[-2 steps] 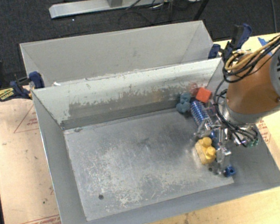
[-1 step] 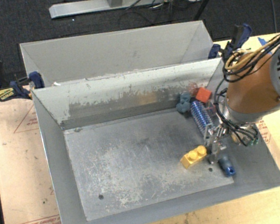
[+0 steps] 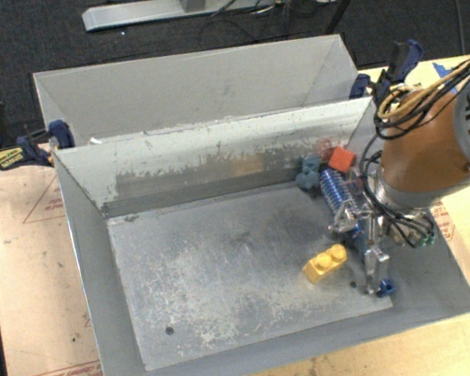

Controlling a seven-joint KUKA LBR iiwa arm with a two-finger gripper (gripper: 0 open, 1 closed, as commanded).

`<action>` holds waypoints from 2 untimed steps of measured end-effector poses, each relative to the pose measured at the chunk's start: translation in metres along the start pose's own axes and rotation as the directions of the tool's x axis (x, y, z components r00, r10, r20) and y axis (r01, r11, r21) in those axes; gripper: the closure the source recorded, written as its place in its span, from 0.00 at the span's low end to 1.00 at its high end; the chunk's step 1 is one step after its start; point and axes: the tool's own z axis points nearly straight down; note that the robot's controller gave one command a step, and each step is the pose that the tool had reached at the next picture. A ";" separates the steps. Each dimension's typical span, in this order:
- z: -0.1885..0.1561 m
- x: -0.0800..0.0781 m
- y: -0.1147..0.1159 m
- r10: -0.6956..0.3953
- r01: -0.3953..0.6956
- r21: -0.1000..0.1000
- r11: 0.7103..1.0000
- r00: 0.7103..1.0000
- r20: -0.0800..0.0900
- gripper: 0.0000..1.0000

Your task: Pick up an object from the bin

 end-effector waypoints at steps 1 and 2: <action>-0.001 -0.003 0.000 0.000 0.000 0.003 1.000 1.000 0.011 1.00; 0.000 0.000 0.000 0.000 0.000 0.000 1.000 1.000 0.000 0.00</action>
Offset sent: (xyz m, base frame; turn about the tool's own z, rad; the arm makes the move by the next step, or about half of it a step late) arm 0.0000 0.0000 0.0000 0.0000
